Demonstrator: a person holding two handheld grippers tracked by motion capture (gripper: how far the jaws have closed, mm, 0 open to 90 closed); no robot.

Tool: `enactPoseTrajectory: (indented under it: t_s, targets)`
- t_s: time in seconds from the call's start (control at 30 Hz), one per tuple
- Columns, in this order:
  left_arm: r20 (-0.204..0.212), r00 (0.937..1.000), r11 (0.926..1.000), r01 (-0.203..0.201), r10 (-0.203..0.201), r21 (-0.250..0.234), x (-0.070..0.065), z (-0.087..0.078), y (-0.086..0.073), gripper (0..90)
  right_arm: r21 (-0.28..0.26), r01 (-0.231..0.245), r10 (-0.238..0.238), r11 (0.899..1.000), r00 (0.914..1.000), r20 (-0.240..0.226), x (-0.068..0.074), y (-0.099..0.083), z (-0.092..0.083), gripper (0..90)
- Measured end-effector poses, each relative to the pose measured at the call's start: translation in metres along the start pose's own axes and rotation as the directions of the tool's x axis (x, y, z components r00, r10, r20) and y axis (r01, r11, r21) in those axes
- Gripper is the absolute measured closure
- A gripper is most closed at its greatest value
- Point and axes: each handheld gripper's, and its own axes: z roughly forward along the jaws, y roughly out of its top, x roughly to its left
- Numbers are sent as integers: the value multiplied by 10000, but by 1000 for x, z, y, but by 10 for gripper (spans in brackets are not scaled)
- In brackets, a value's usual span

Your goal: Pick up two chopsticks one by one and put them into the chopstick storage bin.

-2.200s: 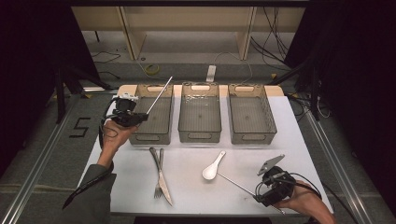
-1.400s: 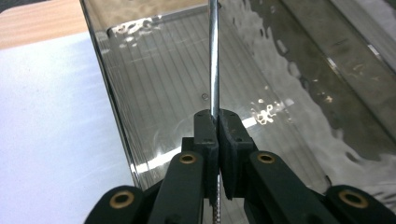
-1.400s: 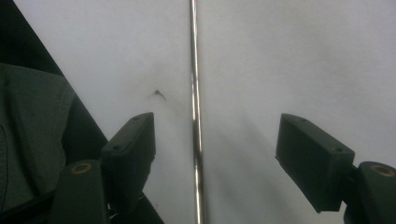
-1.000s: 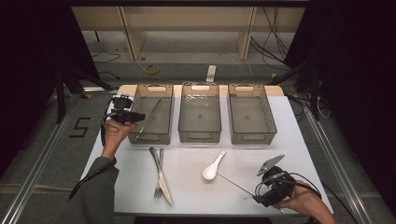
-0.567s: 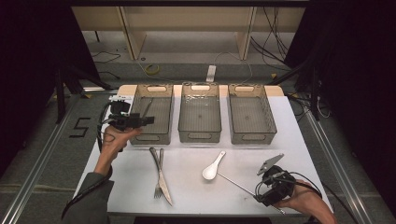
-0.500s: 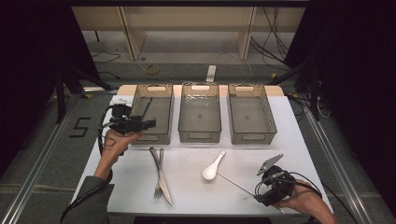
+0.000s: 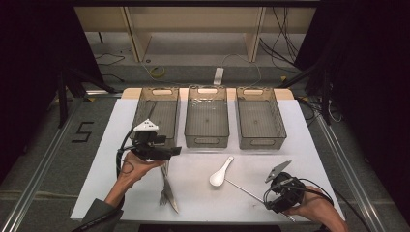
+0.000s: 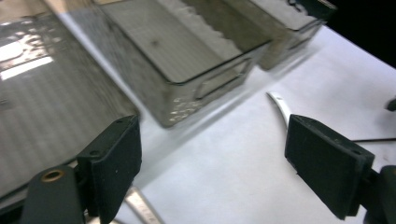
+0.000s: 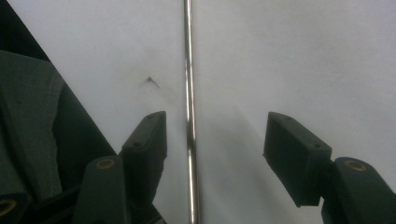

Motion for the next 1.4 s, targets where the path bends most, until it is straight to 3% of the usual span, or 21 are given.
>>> enactPoseTrajectory:
  t_s: [0.67, 1.03, 1.4]
  targets:
    - [272, 9992, 9991, -273, 282, -313, -22, -10, -23, 168, 825, 516, -502, 9953, 9986, -180, 10, 4, 11, 652]
    - [281, 9989, 9991, -356, 362, -231, -25, -12, -26, 165, 1257, 578, -578, 9904, 9983, -38, 11, 6, 16, 788]
    - [317, 9986, 9991, -410, 415, -144, -25, -12, -28, 165, 1471, 767, -770, 9861, 9970, -35, 12, 8, 17, 852]
